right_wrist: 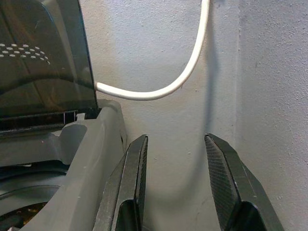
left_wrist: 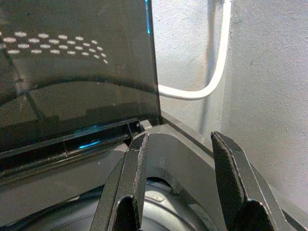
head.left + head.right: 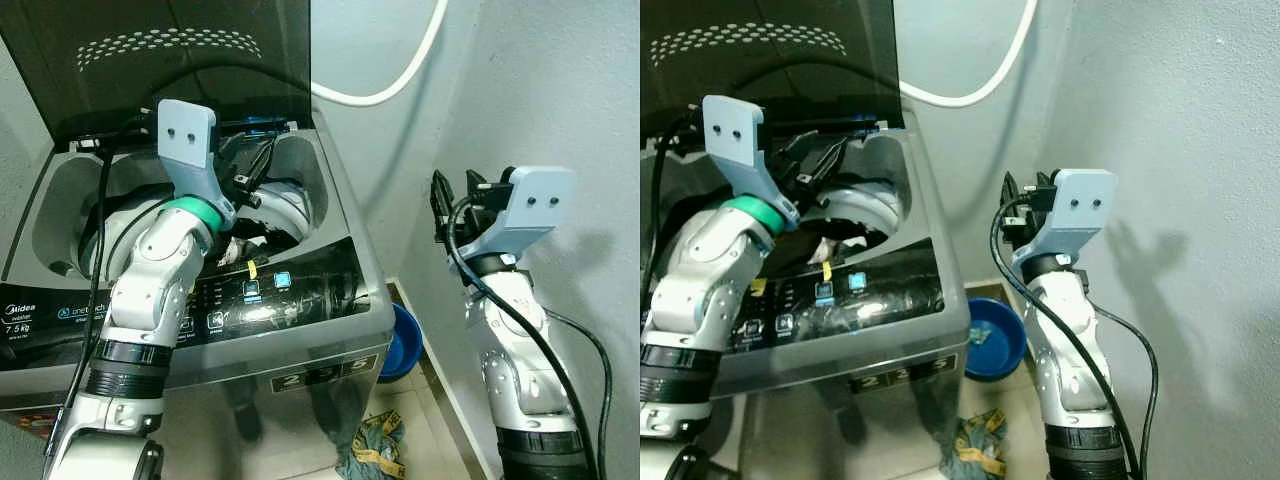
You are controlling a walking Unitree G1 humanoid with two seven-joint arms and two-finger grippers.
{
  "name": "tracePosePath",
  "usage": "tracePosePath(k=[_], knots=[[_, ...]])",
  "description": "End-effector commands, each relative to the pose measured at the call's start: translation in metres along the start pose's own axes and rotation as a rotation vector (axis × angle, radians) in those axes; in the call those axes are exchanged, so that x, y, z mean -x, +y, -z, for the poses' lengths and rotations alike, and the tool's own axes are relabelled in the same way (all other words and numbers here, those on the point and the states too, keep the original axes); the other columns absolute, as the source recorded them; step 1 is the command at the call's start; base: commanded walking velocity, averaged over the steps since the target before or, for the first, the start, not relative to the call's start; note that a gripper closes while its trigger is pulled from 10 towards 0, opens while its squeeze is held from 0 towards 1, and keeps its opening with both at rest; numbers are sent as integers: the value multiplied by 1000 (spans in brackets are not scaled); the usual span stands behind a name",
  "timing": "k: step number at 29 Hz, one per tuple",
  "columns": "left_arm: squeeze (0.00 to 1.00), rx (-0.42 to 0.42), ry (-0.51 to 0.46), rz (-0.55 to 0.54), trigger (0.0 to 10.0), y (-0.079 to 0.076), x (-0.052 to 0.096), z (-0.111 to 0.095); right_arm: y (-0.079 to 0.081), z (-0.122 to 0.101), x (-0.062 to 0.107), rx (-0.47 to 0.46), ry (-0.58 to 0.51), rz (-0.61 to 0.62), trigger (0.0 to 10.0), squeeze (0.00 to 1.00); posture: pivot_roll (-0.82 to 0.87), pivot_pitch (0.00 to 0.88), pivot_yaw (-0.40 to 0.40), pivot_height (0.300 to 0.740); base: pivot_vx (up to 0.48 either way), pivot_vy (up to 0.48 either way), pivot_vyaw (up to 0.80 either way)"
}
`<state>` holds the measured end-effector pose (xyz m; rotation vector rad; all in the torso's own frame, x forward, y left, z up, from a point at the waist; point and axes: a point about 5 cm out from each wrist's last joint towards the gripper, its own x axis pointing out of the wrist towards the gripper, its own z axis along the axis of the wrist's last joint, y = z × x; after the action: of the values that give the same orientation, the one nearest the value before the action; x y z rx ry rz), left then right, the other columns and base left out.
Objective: Clothes washing
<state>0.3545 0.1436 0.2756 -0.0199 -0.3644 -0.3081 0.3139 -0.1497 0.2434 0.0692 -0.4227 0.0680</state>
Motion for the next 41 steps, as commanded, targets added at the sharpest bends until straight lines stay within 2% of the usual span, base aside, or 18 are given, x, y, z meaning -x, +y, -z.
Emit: tracePosePath(k=[1,11,41], knots=[[0,6,12,-25,10000,4,3,6,1,-1,-2,2,-13,3,10000,0,-8,7,61,740,0,0,0],[0,5,17,-23,10000,3,3,9,1,1,-1,5,-12,-6,10000,0,-9,8,64,740,-170,0,0],[0,5,10,-16,10000,0,1,11,9,4,-2,54,-12,-69,10000,0,-9,0,59,740,-374,0,0]])
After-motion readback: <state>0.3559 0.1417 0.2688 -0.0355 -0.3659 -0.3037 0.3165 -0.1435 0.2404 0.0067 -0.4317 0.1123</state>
